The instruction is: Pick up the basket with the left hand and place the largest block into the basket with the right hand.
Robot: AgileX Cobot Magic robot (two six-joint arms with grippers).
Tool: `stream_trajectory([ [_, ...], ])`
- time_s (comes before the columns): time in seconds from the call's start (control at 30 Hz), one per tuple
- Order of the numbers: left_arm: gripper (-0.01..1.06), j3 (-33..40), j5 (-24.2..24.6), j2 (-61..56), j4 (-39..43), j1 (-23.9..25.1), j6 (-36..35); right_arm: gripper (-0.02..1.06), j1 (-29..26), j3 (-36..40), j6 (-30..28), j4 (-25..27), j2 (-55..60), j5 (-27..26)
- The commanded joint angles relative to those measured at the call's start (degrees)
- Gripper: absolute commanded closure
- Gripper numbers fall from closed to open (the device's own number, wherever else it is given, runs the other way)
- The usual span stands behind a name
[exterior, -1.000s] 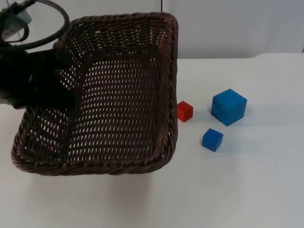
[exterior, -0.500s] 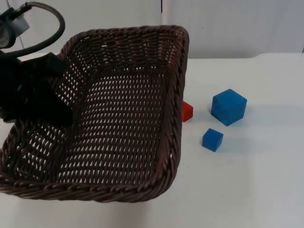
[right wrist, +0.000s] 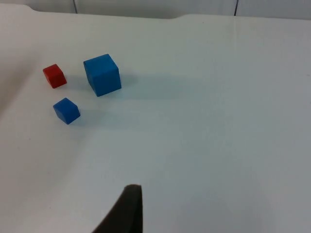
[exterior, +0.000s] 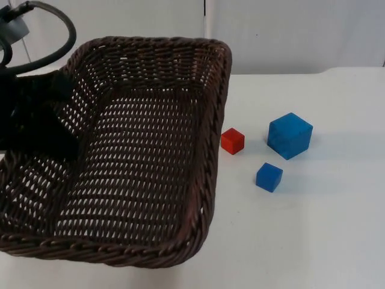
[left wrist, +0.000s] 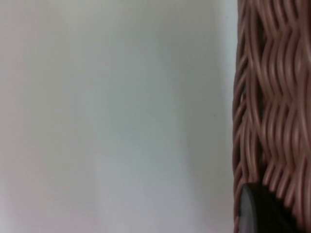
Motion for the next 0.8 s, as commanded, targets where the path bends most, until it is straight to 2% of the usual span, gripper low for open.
stream_trajectory([
  [0.0,1.05,0.1,-0.1,-0.9,0.9,-0.1,-1.3,-0.01,-0.3,0.2,0.1,0.0,-0.2,-0.3],
  [0.47,1.05,0.1,-0.5,-0.9,5.7,-0.1,-3.2,-0.01,-0.3,0.2,-0.3,0.0,-0.2,-0.3],
  [0.77,1.05,0.1,-0.3,-0.9,3.3,-0.1,-3.2,-0.01,-0.3,0.2,-0.3,0.0,-0.2,-0.3],
])
